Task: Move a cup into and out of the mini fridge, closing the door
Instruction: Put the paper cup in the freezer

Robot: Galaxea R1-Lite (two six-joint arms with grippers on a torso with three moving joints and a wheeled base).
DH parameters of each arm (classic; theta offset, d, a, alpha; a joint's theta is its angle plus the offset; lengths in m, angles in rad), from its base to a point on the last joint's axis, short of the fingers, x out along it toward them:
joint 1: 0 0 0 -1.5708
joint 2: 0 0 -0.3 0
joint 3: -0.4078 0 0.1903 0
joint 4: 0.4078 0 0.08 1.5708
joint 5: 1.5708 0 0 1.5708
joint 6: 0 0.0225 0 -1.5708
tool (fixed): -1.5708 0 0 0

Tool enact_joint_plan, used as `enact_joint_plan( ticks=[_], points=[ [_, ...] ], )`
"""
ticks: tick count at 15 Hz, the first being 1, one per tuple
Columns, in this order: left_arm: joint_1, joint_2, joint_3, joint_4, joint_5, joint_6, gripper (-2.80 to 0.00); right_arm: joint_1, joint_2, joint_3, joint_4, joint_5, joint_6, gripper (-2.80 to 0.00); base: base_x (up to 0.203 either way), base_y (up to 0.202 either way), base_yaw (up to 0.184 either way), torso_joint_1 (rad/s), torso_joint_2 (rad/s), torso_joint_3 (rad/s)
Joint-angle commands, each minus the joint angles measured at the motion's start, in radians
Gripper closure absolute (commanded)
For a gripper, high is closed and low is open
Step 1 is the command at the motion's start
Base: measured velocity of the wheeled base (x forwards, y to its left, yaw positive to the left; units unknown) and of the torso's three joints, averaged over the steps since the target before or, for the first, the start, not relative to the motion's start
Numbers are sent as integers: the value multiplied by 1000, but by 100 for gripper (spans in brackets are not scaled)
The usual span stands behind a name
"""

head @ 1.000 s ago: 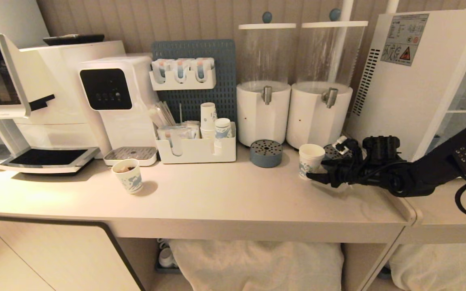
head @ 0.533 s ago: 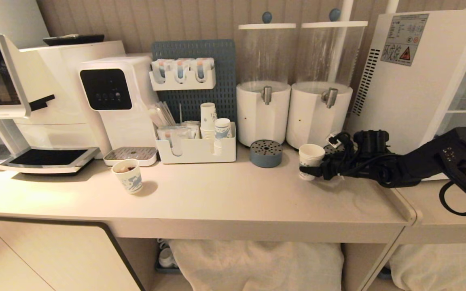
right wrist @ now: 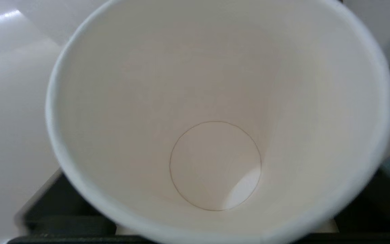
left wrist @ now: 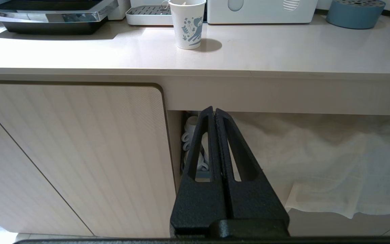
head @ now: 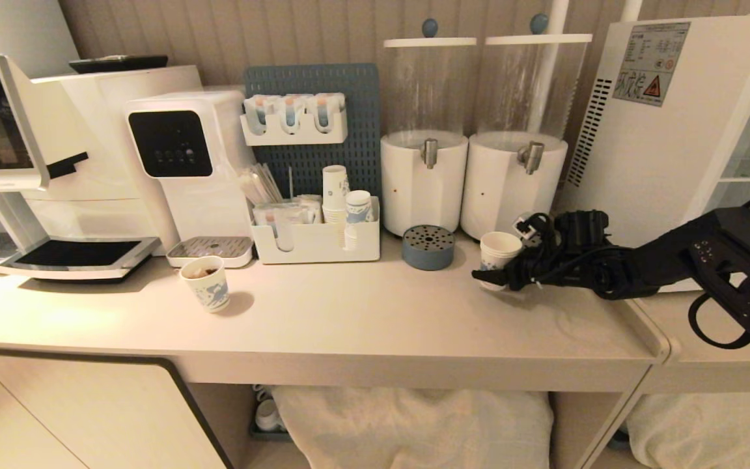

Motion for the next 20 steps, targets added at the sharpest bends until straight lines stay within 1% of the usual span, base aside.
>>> enact_joint_plan(
  ticks=[1, 5, 7, 9, 11, 14, 16, 18, 20],
  points=[
    [0, 0, 0, 0, 0, 0, 0, 1, -9, 0, -1, 4, -1, 0, 0, 0, 0, 0, 0, 0],
    [0, 0, 0, 0, 0, 0, 0, 0, -103, 60, 55, 10, 1, 0, 0, 0, 0, 0, 0, 0],
    [0, 0, 0, 0, 0, 0, 0, -4, -164, 128, 56, 22, 1, 0, 0, 0, 0, 0, 0, 0],
    [2, 0, 0, 0, 0, 0, 0, -14, -293, 250, 58, 50, 2, 0, 0, 0, 0, 0, 0, 0],
    [0, 0, -1, 0, 0, 0, 0, -32, -462, 406, 57, 83, 0, 0, 0, 0, 0, 0, 0, 0],
    [0, 0, 0, 0, 0, 0, 0, -67, -757, 629, 60, 107, 1, 0, 0, 0, 0, 0, 0, 0],
    [0, 0, -1, 0, 0, 0, 0, -98, -1035, 777, 78, 117, 2, 0, 0, 0, 0, 0, 0, 0],
    [0, 0, -1, 0, 0, 1, 0, -125, -1271, 873, 137, 122, 4, 0, 0, 0, 0, 0, 0, 0],
    [0, 0, 0, 0, 0, 1, 0, -143, -1555, 916, 260, 126, 18, 0, 0, 0, 0, 0, 0, 0]
  ],
)
